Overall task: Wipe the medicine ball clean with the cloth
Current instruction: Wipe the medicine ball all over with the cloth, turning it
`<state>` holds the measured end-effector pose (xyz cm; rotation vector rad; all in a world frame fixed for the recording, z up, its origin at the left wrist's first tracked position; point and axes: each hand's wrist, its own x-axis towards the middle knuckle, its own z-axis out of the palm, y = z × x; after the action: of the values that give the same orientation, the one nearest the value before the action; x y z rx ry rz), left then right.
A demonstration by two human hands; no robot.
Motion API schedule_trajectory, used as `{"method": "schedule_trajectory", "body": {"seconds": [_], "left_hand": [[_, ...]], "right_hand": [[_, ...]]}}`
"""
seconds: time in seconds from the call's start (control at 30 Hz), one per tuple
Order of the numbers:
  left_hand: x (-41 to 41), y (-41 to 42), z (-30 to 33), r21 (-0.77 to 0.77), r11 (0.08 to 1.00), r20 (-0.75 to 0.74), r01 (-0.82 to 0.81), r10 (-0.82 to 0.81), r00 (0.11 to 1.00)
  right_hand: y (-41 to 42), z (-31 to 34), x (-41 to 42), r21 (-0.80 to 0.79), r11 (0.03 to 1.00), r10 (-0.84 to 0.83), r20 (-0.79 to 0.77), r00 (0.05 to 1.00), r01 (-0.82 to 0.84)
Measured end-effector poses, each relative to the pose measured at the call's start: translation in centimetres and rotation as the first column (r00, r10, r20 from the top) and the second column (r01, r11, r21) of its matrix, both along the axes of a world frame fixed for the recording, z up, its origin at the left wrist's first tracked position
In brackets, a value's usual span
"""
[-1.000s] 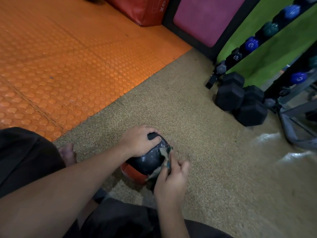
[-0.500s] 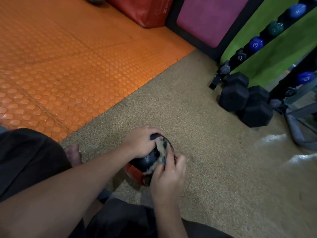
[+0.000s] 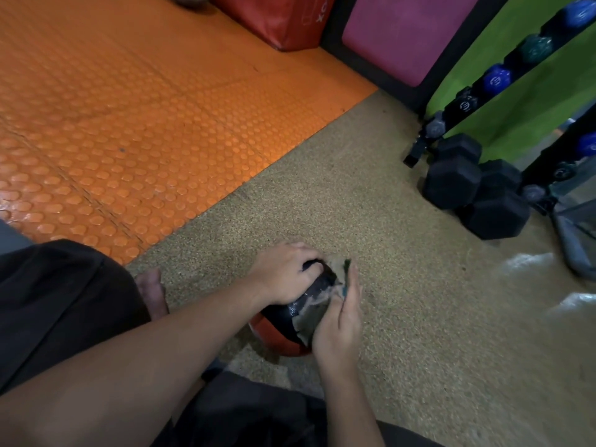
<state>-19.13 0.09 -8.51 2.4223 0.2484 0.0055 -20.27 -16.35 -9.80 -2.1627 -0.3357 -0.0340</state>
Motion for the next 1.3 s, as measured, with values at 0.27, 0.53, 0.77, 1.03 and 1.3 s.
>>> {"method": "schedule_trajectory", "body": {"seconds": [0.27,0.53,0.77,1.03,1.3], "left_hand": [[0.1,-0.3,0.0,-0.037,0.996,0.006,-0.084,0.084,0.996],[0.1,0.1,0.1,-0.053,0.996,-0.038,-0.075,0.073,0.997],[0.2,0.8,-0.3,-0.129,0.985,-0.005,-0.116,0.116,0.993],[0.4,0.0,-0.1,-0.048,0.997,-0.025,-0.06,0.058,0.998],[0.4,1.1,-0.5,-0.152,0.982,-0.004,-0.111,0.112,0.994]], "right_hand": [[1.3,2.3,1.0,0.003,0.996,-0.091,-0.016,0.996,0.091],[-0.2,1.0,-1.1,0.046,0.991,-0.119,-0.066,0.991,0.123],[0.7,2.6,0.4,0.097,0.973,-0.17,-0.305,0.937,0.208],[-2.0,1.5,0.5,0.01,0.969,-0.239,-0.246,0.94,0.249],[-2.0,1.9,-4.0,-0.157,0.985,-0.06,0.073,0.996,0.071]]}}
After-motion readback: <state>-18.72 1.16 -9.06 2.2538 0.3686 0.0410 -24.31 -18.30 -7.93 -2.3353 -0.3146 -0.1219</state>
